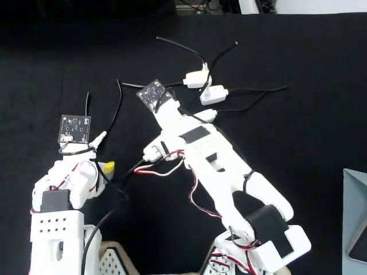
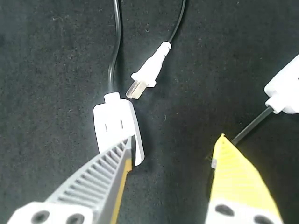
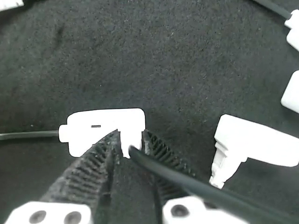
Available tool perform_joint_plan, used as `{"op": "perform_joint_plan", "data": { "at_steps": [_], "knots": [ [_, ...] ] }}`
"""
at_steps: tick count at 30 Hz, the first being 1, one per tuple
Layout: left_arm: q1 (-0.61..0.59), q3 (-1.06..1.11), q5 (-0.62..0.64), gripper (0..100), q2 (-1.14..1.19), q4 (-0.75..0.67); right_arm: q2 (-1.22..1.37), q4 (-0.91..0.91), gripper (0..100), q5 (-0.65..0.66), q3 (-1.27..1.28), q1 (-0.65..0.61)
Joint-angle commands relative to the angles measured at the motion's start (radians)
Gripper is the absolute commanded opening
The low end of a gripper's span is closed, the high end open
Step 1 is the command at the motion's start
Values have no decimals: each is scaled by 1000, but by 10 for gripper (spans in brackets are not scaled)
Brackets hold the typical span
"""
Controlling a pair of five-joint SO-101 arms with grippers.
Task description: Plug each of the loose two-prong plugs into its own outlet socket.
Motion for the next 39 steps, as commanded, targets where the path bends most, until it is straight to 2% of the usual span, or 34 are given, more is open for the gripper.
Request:
{"op": "perform_joint_plan", "data": {
  "at_steps": [1, 12, 19, 26, 32, 35, 37, 39],
  "knots": [
    [-7, -7, 5, 278, -12, -17, 1, -17, 11, -11, 22, -34],
    [-7, -7, 5, 278, -12, -17, 157, -14, 11, -5, -30, -35],
    [-7, -7, 5, 280, -12, -17, 159, -15, 11, -2, -53, -25],
    [-8, -7, 8, 281, -12, -15, 191, -21, 12, 0, -300, 104],
    [-8, -7, 9, 282, -12, -15, 335, -15, 20, -2, -559, 163],
    [-8, -7, 9, 282, -12, -15, 415, 8, 120, -9, -636, 172],
    [-8, -7, 9, 282, -12, -15, 435, 75, 220, -9, -670, 167],
    [-8, -7, 9, 282, -12, -15, 429, 153, 278, -9, -694, 150]
  ]
}}
